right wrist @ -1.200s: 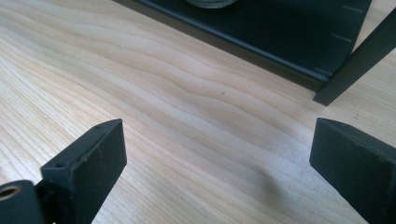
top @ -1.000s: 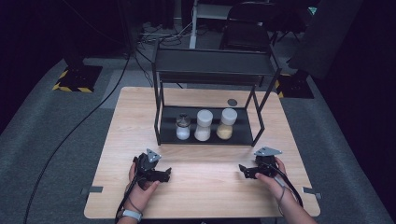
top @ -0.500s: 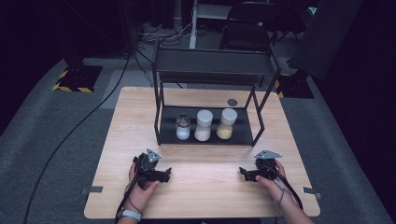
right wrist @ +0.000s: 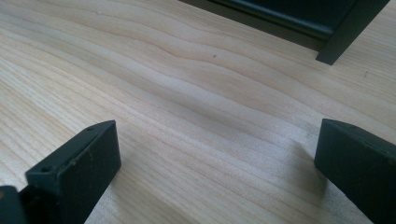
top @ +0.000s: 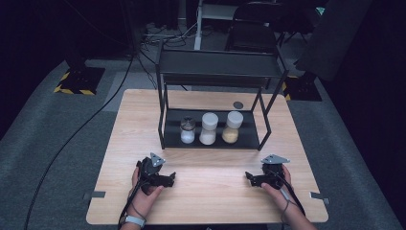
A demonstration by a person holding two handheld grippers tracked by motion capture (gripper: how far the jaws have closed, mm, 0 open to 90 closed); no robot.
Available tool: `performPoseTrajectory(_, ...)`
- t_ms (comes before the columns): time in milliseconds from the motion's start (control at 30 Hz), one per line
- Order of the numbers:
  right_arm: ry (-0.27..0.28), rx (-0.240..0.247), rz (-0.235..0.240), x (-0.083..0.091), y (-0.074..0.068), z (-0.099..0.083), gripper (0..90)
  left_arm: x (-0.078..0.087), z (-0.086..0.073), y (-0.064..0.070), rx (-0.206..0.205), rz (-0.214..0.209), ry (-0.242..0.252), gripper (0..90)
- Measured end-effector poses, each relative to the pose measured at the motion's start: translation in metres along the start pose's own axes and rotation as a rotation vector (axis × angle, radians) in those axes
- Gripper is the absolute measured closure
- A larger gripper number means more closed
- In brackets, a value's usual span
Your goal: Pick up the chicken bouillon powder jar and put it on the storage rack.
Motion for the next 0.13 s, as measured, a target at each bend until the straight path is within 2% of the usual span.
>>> performPoseTrajectory(133, 0.000, 0.000, 0.000, 0.0000, 0.0000, 0.0001, 0.0, 0.0002, 0.0000, 0.0002, 0.001, 0.001, -0.001, 0.3)
Point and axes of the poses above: each handheld gripper's, and its own axes: x roughly backward along the jaws, z roughly out of its top, y roughly to its right, the point moved 4 cm from there along -x, roughly forward along the jaws, and after that the axes turned 11 degrees about z, right-handed, at the moved point
